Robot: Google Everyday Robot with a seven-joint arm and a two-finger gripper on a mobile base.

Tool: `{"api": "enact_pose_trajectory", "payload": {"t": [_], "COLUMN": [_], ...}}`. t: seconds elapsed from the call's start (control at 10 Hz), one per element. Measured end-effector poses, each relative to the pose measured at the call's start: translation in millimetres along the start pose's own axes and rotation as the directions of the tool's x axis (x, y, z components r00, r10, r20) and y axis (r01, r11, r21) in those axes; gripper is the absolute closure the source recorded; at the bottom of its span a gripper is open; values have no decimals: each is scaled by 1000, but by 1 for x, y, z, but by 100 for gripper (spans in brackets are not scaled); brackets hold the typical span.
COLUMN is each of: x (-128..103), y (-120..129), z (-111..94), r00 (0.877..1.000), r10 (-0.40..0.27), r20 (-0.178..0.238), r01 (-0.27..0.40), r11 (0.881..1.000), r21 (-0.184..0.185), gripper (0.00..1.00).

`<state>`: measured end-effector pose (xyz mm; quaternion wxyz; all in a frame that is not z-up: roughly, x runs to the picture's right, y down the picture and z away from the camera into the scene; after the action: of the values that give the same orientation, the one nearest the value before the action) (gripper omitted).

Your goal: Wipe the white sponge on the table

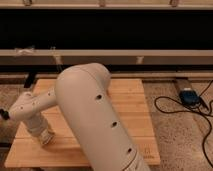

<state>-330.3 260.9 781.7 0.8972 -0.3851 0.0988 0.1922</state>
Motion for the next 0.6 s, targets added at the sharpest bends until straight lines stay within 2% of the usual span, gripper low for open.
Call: {"api": "enact_pose_trajectory", "payload": {"t": [0.2, 0.4, 0.5, 0.6], "x": [3, 9, 16, 24], "y": [-3, -11, -20, -32], "z": [-4, -15, -21, -26], "r00": [1000, 999, 998, 996], "r10": [17, 40, 58, 79], "r20": [-1, -9, -19, -35], "r01": [-17, -39, -57, -77], "r11": [1000, 999, 997, 995], "r21": [7, 35, 51, 67], "gripper": [76, 95, 100, 100]}}
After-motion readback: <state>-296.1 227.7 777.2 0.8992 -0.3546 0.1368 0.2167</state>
